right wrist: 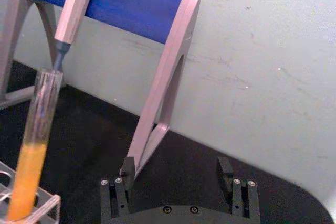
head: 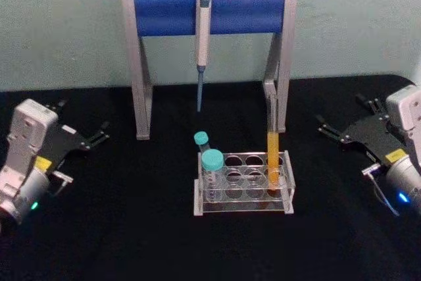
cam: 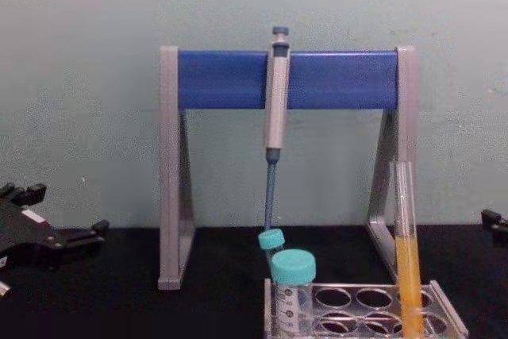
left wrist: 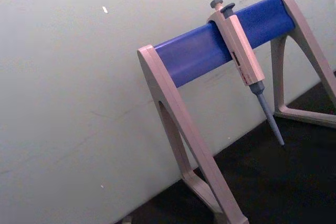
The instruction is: Pick up the test tube from the test tube rack, shake it, then place it back into the test tube rack.
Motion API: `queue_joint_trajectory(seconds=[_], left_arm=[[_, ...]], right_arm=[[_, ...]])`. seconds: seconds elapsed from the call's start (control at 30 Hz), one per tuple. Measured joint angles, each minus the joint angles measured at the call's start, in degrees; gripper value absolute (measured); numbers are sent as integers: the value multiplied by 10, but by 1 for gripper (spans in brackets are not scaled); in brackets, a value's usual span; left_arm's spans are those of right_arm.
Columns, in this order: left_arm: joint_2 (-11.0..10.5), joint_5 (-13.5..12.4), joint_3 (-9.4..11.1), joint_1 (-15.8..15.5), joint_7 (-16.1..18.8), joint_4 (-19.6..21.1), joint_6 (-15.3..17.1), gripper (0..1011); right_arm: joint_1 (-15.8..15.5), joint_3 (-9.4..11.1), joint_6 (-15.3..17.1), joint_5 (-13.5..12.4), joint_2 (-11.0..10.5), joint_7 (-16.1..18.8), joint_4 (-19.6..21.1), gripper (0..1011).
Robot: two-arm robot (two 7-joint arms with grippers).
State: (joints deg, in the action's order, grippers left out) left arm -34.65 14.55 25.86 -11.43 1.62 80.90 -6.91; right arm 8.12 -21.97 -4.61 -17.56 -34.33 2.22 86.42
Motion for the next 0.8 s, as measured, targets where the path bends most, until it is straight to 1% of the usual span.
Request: queue_joint_trajectory(seconds=[0.03, 0.13, 0.2, 0.3, 0.33, 0.4, 0.43, 0.57, 0.73, 0.8], left_arm=[[0, 0, 0, 0, 0, 0, 0, 1001], [0, 0, 0, 0, 0, 0, 0, 1001], [0, 0, 0, 0, 0, 0, 0, 1001], [0, 0, 0, 0, 0, 0, 0, 1001], [0, 0, 0, 0, 0, 0, 0, 1001], [0, 0, 0, 0, 0, 0, 0, 1001], [0, 0, 0, 0, 0, 0, 0, 1001], [0, 0, 0, 0, 0, 0, 0, 1001], [0, 0, 0, 0, 0, 0, 0, 1001], [0, 0, 0, 0, 0, 0, 0, 1001]], right_arm=[[0, 0, 0, 0, 0, 0, 0, 1000], [-13, 12, 15, -19, -3, 11, 19, 1000], [-27, 25, 31, -42, -8, 25, 41, 1000], [-40, 35, 44, -58, -12, 36, 58, 1000], [-49, 41, 51, -68, -14, 42, 69, 1000], [-58, 47, 56, -76, -16, 47, 81, 1000], [-66, 52, 62, -85, -18, 53, 91, 1000], [-86, 64, 74, -100, -22, 65, 115, 1000], [-106, 72, 88, -107, -26, 76, 139, 1000], [-114, 76, 99, -113, -27, 81, 150, 1000]])
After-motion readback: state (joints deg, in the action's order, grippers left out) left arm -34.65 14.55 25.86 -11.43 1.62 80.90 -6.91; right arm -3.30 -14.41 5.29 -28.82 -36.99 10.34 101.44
